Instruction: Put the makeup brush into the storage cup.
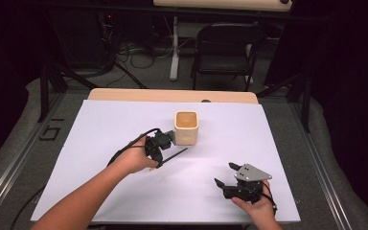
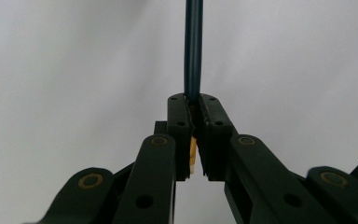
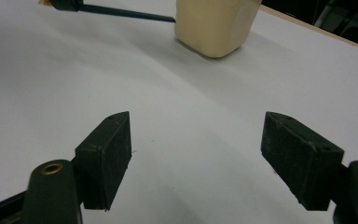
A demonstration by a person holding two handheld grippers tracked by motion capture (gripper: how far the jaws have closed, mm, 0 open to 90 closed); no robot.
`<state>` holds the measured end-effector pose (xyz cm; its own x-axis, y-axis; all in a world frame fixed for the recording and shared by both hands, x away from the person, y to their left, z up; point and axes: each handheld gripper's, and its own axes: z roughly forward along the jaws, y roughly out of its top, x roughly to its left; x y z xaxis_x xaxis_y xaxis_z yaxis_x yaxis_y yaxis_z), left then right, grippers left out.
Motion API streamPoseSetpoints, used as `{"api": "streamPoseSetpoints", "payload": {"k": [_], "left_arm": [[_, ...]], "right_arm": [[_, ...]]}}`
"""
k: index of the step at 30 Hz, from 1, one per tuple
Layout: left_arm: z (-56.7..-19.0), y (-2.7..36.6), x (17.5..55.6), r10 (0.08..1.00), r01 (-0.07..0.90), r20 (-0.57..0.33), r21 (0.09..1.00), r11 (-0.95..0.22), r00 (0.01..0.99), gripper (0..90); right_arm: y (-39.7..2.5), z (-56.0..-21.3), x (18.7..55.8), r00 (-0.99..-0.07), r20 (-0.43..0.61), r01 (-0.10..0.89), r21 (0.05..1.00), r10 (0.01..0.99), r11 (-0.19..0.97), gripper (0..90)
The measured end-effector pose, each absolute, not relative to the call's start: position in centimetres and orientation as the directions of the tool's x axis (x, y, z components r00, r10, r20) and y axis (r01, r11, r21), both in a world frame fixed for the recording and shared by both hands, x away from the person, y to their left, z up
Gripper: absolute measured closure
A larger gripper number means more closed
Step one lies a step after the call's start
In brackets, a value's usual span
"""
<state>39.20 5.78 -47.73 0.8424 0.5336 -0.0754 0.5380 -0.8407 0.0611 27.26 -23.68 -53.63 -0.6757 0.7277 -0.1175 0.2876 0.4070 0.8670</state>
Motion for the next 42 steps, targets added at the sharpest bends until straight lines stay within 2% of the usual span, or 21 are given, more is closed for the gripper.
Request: {"api": "streamPoseSetpoints", "payload": {"k": [8, 14, 23, 27, 31, 36, 42], "left_arm": [[-47.3, 6.7, 38.8, 0.529, 0.532, -0.062, 0.065, -0.844, 0.847, 84.4], [-47.0, 7.2, 38.7, 0.525, 0.529, -0.068, 0.059, -0.847, 0.848, 84.4], [-46.6, 7.4, 38.5, 0.514, 0.518, -0.066, 0.053, -0.854, 0.855, 84.4], [-46.5, 7.5, 38.4, 0.513, 0.516, -0.063, 0.05, -0.855, 0.856, 84.4], [-46.5, 7.6, 38.4, 0.514, 0.517, -0.064, 0.047, -0.854, 0.855, 84.3], [-46.5, 7.7, 38.4, 0.512, 0.514, -0.063, 0.033, -0.857, 0.857, 84.4], [-46.5, 7.8, 38.4, 0.509, 0.512, -0.07, 0.03, -0.859, 0.858, 84.4]], "right_arm": [[-23.2, -53.8, 27.5, -0.689, -0.148, 0.291, 0.84, 0.71, 0.458, 24.3], [-22.9, -53.6, 28.0, -0.707, -0.186, 0.293, 0.8, 0.682, 0.523, 27.8], [-21.1, -52.9, 28.7, -0.771, -0.335, 0.227, 0.651, 0.542, 0.724, 31.4], [-20.2, -52.7, 29.2, -0.811, -0.352, 0.208, 0.573, 0.467, 0.793, 31.8], [-19.4, -52.4, 29.8, -0.837, -0.34, 0.206, 0.532, 0.429, 0.821, 32.6], [-18.5, -51.7, 30.4, -0.843, -0.383, 0.17, 0.477, 0.378, 0.862, 34.1], [-17.5, -51.0, 30.7, -0.833, -0.432, 0.117, 0.471, 0.344, 0.875, 34.2]]}}
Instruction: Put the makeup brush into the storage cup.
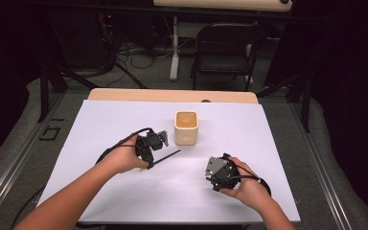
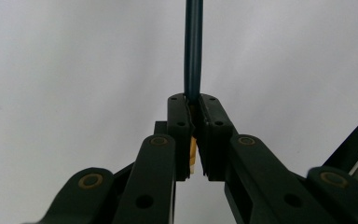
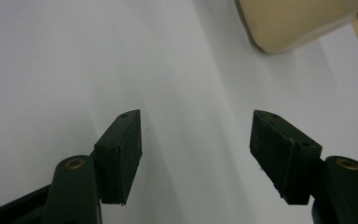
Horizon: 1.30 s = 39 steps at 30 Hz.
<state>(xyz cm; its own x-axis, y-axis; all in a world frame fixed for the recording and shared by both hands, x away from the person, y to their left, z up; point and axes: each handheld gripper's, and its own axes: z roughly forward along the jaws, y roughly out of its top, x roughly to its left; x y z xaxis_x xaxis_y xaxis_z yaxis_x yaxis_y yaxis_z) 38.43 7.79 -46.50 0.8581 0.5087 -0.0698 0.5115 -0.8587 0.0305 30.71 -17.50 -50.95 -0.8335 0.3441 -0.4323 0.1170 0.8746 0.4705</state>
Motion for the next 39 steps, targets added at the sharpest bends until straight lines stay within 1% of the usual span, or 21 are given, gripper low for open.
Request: {"api": "streamPoseSetpoints", "payload": {"k": [3, 9, 14, 16, 17, 19, 20, 22, 25, 26, 27, 31, 32, 33, 36, 37, 39], "left_arm": [[-46.5, 7.7, 38.4, 0.501, 0.505, -0.08, 0.035, -0.863, 0.862, 84.4], [-46.6, 7.0, 38.2, 0.452, 0.457, -0.105, 0.034, -0.889, 0.886, 84.4], [-46.8, 6.0, 37.8, 0.414, 0.419, -0.116, 0.023, -0.908, 0.903, 84.3], [-46.9, 5.4, 37.7, 0.399, 0.404, -0.122, 0.018, -0.914, 0.909, 84.3], [-46.9, 5.1, 37.6, 0.394, 0.399, -0.126, 0.02, -0.917, 0.91, 84.4], [-47.0, 4.5, 37.5, 0.38, 0.386, -0.129, 0.018, -0.922, 0.916, 84.3], [-47.1, 4.2, 37.4, 0.376, 0.382, -0.13, 0.025, -0.924, 0.917, 84.4], [-47.3, 3.6, 37.2, 0.361, 0.367, -0.135, 0.017, -0.93, 0.923, 84.4], [-47.5, 2.6, 36.9, 0.34, 0.345, -0.141, 0.013, -0.939, 0.93, 84.4], [-47.5, 2.3, 36.8, 0.334, 0.339, -0.141, 0.015, -0.941, 0.932, 84.4], [-47.6, 2.0, 36.7, 0.328, 0.334, -0.145, 0.015, -0.943, 0.933, 84.3], [-47.7, 0.9, 36.4, 0.31, 0.316, -0.153, 0.013, -0.949, 0.938, 84.3], [-47.8, 0.6, 36.4, 0.309, 0.315, -0.153, 0.016, -0.949, 0.939, 84.4], [-47.8, 0.4, 36.3, 0.306, 0.312, -0.155, 0.014, -0.95, 0.939, 84.4], [-48.0, -0.1, 36.4, 0.302, 0.309, -0.162, 0.015, -0.951, 0.939, 84.4], [-48.0, -0.2, 36.3, 0.301, 0.308, -0.163, 0.016, -0.951, 0.94, 84.4], [-48.1, -0.4, 36.3, 0.298, 0.305, -0.167, 0.015, -0.952, 0.94, 84.4]], "right_arm": [[-17.1, -50.8, 30.6, -0.829, -0.46, 0.085, 0.459, 0.318, 0.885, 34.2], [-16.1, -51.1, 30.1, -0.812, -0.532, 0.005, 0.403, 0.239, 0.915, 34.8], [-15.3, -51.6, 29.5, -0.804, -0.556, -0.025, 0.384, 0.21, 0.923, 35.0], [-15.0, -51.8, 29.5, -0.797, -0.573, -0.059, 0.386, 0.19, 0.92, 35.0], [-14.9, -51.8, 29.4, -0.794, -0.582, -0.065, 0.366, 0.173, 0.929, 35.1], [-14.7, -51.8, 29.3, -0.786, -0.597, -0.086, 0.359, 0.158, 0.929, 34.9], [-14.6, -51.8, 29.2, -0.783, -0.598, -0.079, 0.368, 0.17, 0.927, 34.7], [-14.5, -51.8, 29.0, -0.785, -0.598, -0.086, 0.368, 0.165, 0.926, 34.7], [-14.4, -51.7, 28.9, -0.792, -0.593, -0.103, 0.365, 0.146, 0.925, 37.0], [-14.3, -51.8, 28.8, -0.791, -0.592, -0.097, 0.373, 0.156, 0.923, 37.0], [-14.3, -51.8, 28.8, -0.793, -0.595, -0.113, 0.36, 0.135, 0.926, 37.0], [-13.9, -52.0, 28.4, -0.786, -0.606, -0.126, 0.354, 0.125, 0.927, 37.3], [-13.8, -52.0, 28.3, -0.781, -0.614, -0.136, 0.346, 0.115, 0.928, 37.8], [-13.8, -51.9, 28.2, -0.775, -0.627, -0.159, 0.317, 0.081, 0.935, 38.6], [-13.6, -52.0, 28.1, -0.775, -0.628, -0.171, 0.304, 0.063, 0.937, 41.8], [-13.6, -52.2, 28.1, -0.773, -0.632, -0.186, 0.316, 0.061, 0.931, 42.9], [-13.5, -52.1, 28.0, -0.769, -0.637, -0.187, 0.299, 0.05, 0.936, 44.6]]}}
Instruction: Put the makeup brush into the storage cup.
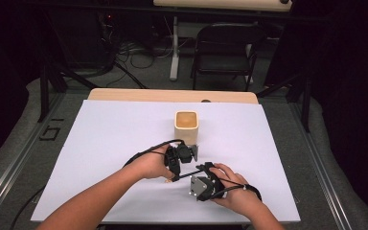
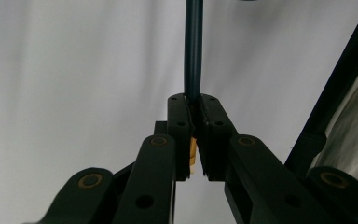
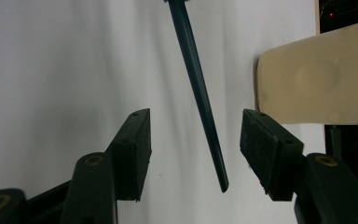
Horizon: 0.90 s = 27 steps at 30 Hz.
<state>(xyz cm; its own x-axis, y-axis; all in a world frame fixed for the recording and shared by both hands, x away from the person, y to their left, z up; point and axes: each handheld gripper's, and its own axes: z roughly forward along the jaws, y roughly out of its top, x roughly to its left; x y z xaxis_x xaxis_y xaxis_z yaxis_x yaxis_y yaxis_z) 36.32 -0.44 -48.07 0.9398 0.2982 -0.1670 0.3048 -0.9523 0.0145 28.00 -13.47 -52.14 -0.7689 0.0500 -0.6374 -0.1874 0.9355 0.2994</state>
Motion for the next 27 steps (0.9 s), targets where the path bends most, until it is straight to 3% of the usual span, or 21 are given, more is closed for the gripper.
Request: {"api": "streamPoseSetpoints", "payload": {"k": [27], "left_arm": [[-47.87, -1.38, 35.49, 0.264, 0.274, -0.19, 0.028, -0.961, 0.946, 84.4]], "right_arm": [[-12.52, -52.54, 27.24, -0.752, -0.658, -0.273, 0.258, -0.038, 0.927, 65.5]]}}
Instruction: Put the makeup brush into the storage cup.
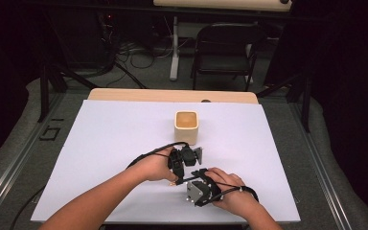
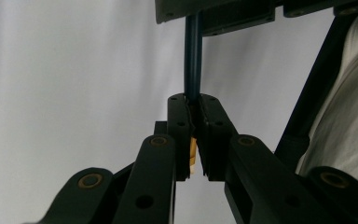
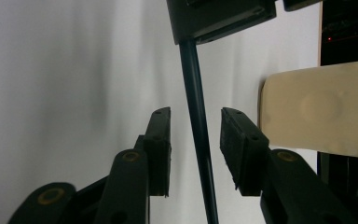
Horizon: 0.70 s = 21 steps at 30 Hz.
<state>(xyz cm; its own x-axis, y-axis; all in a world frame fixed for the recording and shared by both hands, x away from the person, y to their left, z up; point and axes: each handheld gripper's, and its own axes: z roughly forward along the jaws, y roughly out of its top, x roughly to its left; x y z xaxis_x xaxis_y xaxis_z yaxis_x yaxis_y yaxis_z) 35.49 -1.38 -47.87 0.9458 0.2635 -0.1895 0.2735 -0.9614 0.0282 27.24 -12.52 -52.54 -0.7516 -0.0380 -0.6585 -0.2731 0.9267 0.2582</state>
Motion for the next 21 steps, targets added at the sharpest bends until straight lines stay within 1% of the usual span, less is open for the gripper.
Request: {"api": "streamPoseSetpoints", "payload": {"k": [1, 2, 3, 4, 6, 8, 10, 13, 14, 15, 16, 17, 20, 21], "left_arm": [[-47.87, -1.42, 35.5, 0.261, 0.271, -0.189, 0.027, -0.962, 0.947, 84.4], [-47.88, -1.45, 35.49, 0.262, 0.272, -0.191, 0.028, -0.962, 0.946, 84.4], [-47.9, -1.48, 35.48, 0.263, 0.273, -0.192, 0.027, -0.962, 0.946, 84.4], [-47.92, -1.5, 35.48, 0.262, 0.272, -0.192, 0.027, -0.962, 0.946, 84.4], [-47.92, -1.54, 35.49, 0.26, 0.27, -0.193, 0.03, -0.962, 0.946, 84.4], [-47.94, -1.58, 35.47, 0.258, 0.268, -0.193, 0.028, -0.963, 0.947, 84.4], [-47.98, -1.6, 35.43, 0.259, 0.27, -0.194, 0.028, -0.963, 0.946, 84.4], [-47.99, -1.62, 35.4, 0.26, 0.27, -0.199, 0.029, -0.962, 0.945, 84.4], [-47.98, -1.62, 35.39, 0.26, 0.27, -0.199, 0.029, -0.962, 0.945, 84.4], [-47.97, -1.63, 35.39, 0.259, 0.27, -0.198, 0.03, -0.962, 0.945, 84.4], [-47.96, -1.62, 35.41, 0.259, 0.27, -0.202, 0.031, -0.962, 0.945, 84.4], [-47.95, -1.62, 35.42, 0.258, 0.27, -0.204, 0.031, -0.962, 0.944, 84.4], [-48.0, -1.66, 35.36, 0.254, 0.266, -0.205, 0.03, -0.964, 0.945, 84.4], [-47.99, -1.67, 35.35, 0.254, 0.266, -0.204, 0.029, -0.964, 0.945, 84.4]], "right_arm": [[-12.48, -52.55, 27.28, -0.746, -0.664, -0.287, 0.255, -0.049, 0.924, 66.5], [-12.51, -52.49, 27.2, -0.749, -0.66, -0.278, 0.24, -0.054, 0.93, 67.6], [-12.47, -52.54, 27.32, -0.744, -0.665, -0.299, 0.247, -0.063, 0.922, 68.7], [-12.49, -52.59, 27.15, -0.749, -0.661, -0.282, 0.248, -0.051, 0.927, 70.0], [-12.46, -52.55, 27.11, -0.748, -0.661, -0.289, 0.239, -0.063, 0.927, 71.9], [-12.43, -52.65, 27.14, -0.745, -0.664, -0.297, 0.249, -0.061, 0.922, 72.2], [-12.39, -52.57, 27.06, -0.744, -0.664, -0.287, 0.224, -0.069, 0.932, 72.7], [-12.34, -52.75, 27.09, -0.742, -0.666, -0.293, 0.217, -0.078, 0.931, 73.6], [-12.28, -52.73, 27.2, -0.735, -0.671, -0.309, 0.207, -0.095, 0.928, 74.1], [-12.3, -52.77, 27.07, -0.736, -0.671, -0.294, 0.201, -0.087, 0.934, 74.9], [-12.28, -52.92, 27.16, -0.736, -0.671, -0.306, 0.215, -0.087, 0.928, 76.2], [-12.27, -52.82, 27.12, -0.736, -0.67, -0.305, 0.198, -0.099, 0.932, 77.5], [-12.22, -52.82, 27.16, -0.723, -0.682, -0.324, 0.196, -0.109, 0.925, 81.8], [-12.24, -52.84, 27.08, -0.729, -0.677, -0.314, 0.201, -0.1, 0.928, 82.2]]}}
